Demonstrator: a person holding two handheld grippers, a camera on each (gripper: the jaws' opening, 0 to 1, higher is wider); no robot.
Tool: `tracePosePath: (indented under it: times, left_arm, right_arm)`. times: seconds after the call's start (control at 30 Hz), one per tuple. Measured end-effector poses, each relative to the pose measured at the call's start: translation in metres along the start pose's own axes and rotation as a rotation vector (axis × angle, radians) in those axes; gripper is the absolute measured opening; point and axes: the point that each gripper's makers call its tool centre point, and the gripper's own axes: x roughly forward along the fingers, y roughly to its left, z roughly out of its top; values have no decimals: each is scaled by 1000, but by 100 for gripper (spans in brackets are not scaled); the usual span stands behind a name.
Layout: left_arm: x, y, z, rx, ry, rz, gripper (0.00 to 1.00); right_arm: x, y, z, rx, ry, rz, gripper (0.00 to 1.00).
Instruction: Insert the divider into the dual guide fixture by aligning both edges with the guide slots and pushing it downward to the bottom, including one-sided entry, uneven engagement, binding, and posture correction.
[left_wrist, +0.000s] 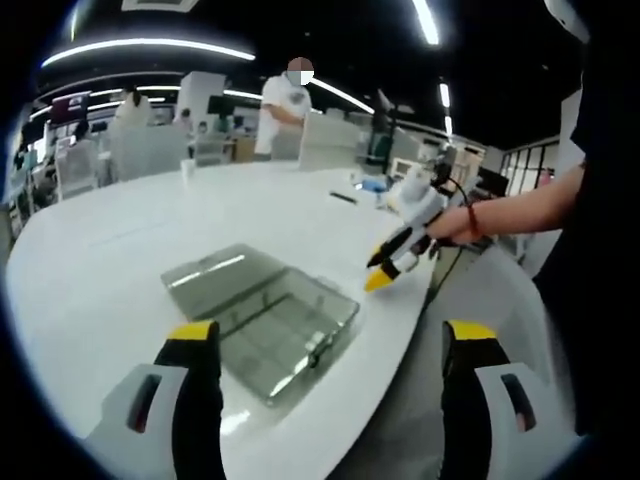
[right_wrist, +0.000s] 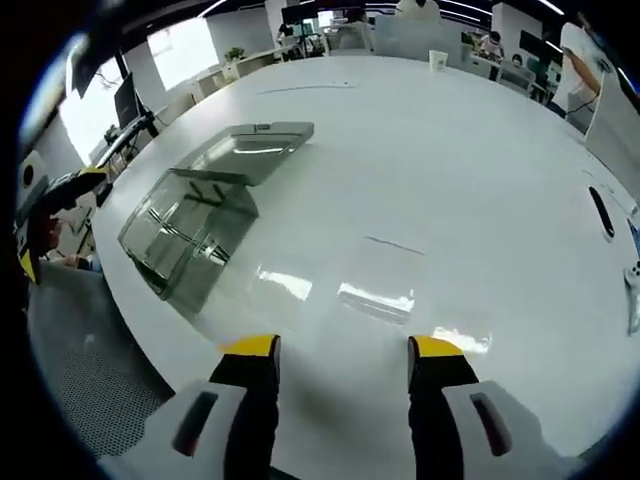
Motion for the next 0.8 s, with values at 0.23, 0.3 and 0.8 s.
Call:
tracePosePath:
  times: [0.23,0.3,0.8]
  left_arm:
    - [0,-2,0,-5,-1,-2,88]
    - [0,-3,0,-3,1,-2,88]
    - [2,-5,-1,-4,-2,-13,86]
  right_arm:
    - [3,-3,-3,-15,23,-38,45]
    - [3,-4,-2,-19,25,-47,45]
    - [2,-5,-2,-2,58,-82,35]
